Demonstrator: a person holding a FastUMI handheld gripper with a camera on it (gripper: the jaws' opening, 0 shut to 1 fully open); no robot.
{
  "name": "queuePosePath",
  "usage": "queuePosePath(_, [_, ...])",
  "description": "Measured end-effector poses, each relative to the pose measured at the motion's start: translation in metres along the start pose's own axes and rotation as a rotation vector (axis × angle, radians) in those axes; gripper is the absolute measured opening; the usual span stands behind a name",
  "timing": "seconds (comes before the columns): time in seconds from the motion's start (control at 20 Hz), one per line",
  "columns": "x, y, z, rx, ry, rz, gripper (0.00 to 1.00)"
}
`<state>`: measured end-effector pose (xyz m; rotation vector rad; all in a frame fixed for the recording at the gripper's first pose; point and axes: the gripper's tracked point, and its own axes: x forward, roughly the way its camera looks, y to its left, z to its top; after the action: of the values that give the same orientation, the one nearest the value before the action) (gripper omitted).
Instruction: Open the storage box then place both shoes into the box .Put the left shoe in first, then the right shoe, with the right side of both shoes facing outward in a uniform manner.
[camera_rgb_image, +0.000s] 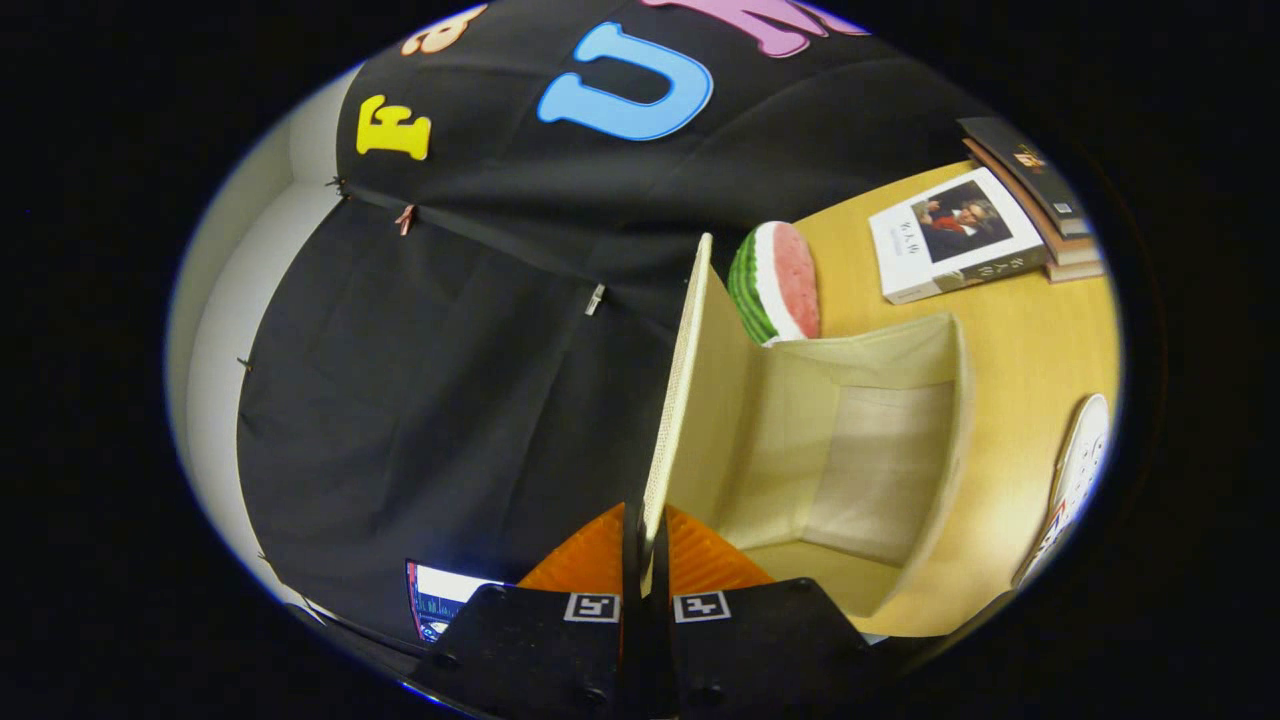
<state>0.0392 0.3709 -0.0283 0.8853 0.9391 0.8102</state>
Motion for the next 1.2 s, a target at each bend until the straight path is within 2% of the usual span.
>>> queuePosePath(0.25, [0.054, 0.037, -0.009, -0.045, 0.042, 0.022, 0.05])
queuePosePath(0.6, [0.139, 0.056, -0.029, -0.119, 0.116, -0.015, 0.05])
queuePosePath(0.95, [0.168, 0.058, -0.037, -0.134, 0.133, -0.047, 0.06])
queuePosePath(1.0, [0.171, 0.058, -0.033, -0.14, 0.119, -0.054, 0.1])
queuePosePath(1.2, [0.145, 0.054, -0.001, -0.232, -0.002, -0.095, 1.0])
